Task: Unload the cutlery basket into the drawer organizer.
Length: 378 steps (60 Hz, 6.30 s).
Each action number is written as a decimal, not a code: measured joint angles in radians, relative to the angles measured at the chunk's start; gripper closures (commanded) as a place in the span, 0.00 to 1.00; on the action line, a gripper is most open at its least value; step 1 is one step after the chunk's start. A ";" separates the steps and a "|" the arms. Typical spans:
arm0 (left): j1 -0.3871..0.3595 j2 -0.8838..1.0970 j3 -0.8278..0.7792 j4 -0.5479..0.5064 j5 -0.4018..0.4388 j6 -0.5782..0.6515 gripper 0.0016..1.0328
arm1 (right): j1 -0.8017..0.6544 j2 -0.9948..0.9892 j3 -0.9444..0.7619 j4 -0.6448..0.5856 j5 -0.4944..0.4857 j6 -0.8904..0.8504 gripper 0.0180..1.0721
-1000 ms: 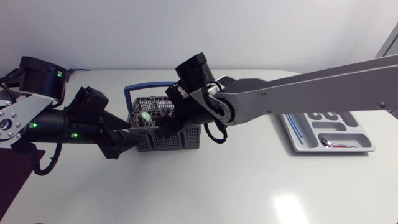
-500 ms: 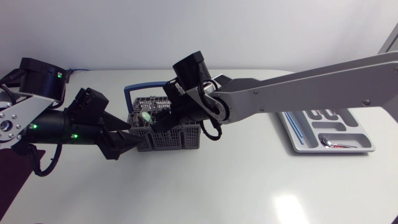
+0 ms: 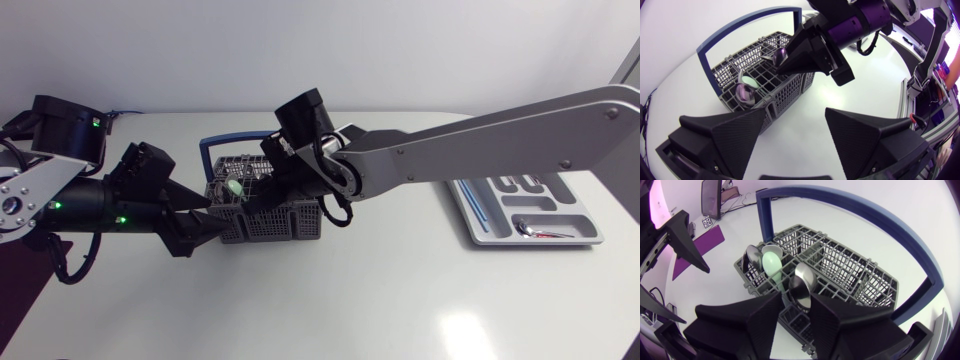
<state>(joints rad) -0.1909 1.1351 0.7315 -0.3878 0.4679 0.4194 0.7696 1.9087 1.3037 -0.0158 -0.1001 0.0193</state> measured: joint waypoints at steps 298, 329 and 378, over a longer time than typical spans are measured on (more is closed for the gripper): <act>-0.249 0.186 0.391 -0.257 -0.353 -0.646 0.04 | -1.166 -0.706 -0.286 -0.684 -0.492 -0.709 0.94; -0.251 0.222 0.436 -0.258 -0.354 -0.854 0.04 | -1.276 -0.497 -0.356 -0.379 -0.273 -0.903 0.94; -0.297 0.335 0.488 -0.269 -0.407 -1.179 0.04 | -1.282 -0.283 -0.418 -0.060 -0.013 -0.948 0.17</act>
<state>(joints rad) -0.4877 1.4700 1.2194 -0.6567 0.0608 -0.7593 -0.5125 1.6257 0.8852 -0.0753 -0.1135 -0.9287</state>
